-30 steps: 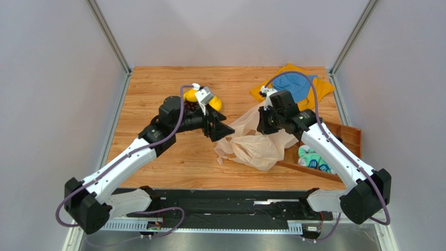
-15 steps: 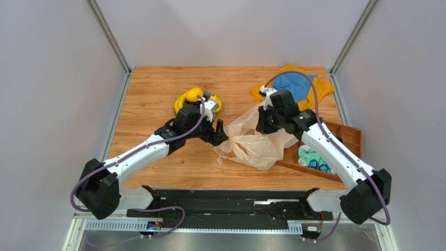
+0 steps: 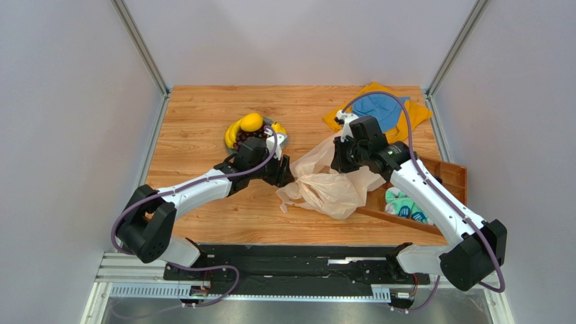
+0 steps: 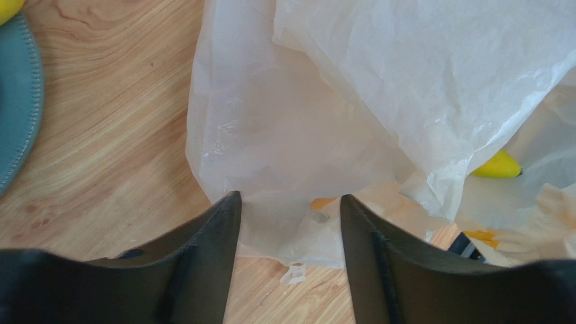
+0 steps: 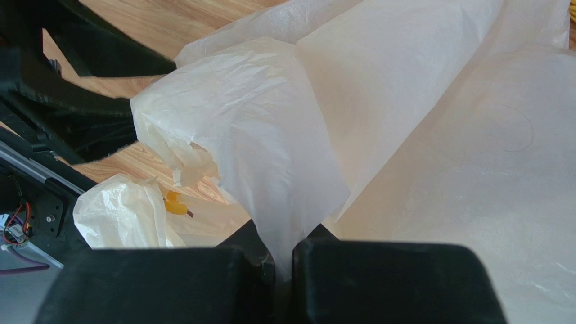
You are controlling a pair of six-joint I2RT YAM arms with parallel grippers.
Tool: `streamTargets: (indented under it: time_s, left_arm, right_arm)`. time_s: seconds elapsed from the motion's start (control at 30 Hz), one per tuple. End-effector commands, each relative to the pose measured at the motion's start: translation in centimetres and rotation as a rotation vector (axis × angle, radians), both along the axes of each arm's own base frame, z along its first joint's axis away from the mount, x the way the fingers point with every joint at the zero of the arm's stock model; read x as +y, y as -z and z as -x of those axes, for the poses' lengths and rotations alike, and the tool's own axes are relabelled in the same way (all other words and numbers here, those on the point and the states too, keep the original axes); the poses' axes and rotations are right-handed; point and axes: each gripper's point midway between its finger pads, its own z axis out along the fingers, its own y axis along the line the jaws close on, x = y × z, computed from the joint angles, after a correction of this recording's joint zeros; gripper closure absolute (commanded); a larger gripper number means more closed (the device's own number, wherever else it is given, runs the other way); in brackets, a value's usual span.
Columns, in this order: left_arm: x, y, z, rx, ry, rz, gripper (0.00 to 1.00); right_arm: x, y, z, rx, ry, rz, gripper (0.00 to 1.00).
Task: Place the fruits into the plastic bag
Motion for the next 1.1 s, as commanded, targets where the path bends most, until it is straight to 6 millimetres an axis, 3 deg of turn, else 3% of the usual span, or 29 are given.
streamTargets:
  time_s: [0.0, 0.03, 0.07, 0.17, 0.33, 0.5, 0.6, 0.7, 0.73, 0.83, 1.07]
  left_arm:
    - [-2.0, -3.0, -0.6, -0.088, 0.064, 0.12, 0.57]
    - [-2.2, -3.2, -0.5, -0.09, 0.074, 0.125, 0.64]
    - [-2.2, -3.6, -0.4, -0.091, 0.079, 0.133, 0.8]
    - [-2.3, -4.4, 0.6, -0.06, 0.106, 0.148, 1.0]
    - [-1.4, -5.4, 3.8, 0.069, 0.138, 0.151, 1.0]
    - [0.1, -6.5, 6.2, 0.176, 0.119, 0.117, 1.0]
    - [0.9, -6.5, 7.0, 0.203, 0.119, 0.076, 1.0]
    - [1.4, -5.8, 7.5, 0.241, 0.121, 0.052, 1.0]
    - [1.7, -5.6, 7.6, 0.254, 0.117, 0.047, 1.0]
    - [2.9, -5.0, 8.1, 0.292, 0.117, 0.016, 1.0]
    - [5.9, -4.0, 8.5, 0.277, 0.075, -0.055, 1.0]
  right_arm:
    - [0.1, -2.2, -0.5, -0.066, -0.01, -0.028, 1.0]
    - [0.1, -2.1, -0.5, -0.067, -0.011, -0.024, 1.0]
    - [0.0, -2.0, -0.6, -0.065, -0.008, -0.022, 1.0]
    - [0.0, -1.8, -0.7, -0.062, -0.005, -0.017, 1.0]
    - [0.4, -1.3, -1.0, -0.051, -0.007, -0.02, 1.0]
    - [1.3, -0.9, -1.0, -0.03, -0.032, -0.054, 0.91]
    - [1.8, -0.5, -1.1, -0.016, -0.048, -0.065, 0.82]
    - [2.3, -0.4, -0.9, -0.002, -0.073, -0.076, 0.66]
    - [2.4, -0.6, -0.8, -0.005, -0.083, -0.08, 0.53]
    - [2.6, -1.8, 0.0, -0.032, -0.137, -0.099, 0.36]
    - [3.6, -8.0, 1.1, -0.206, -0.231, -0.224, 0.17]
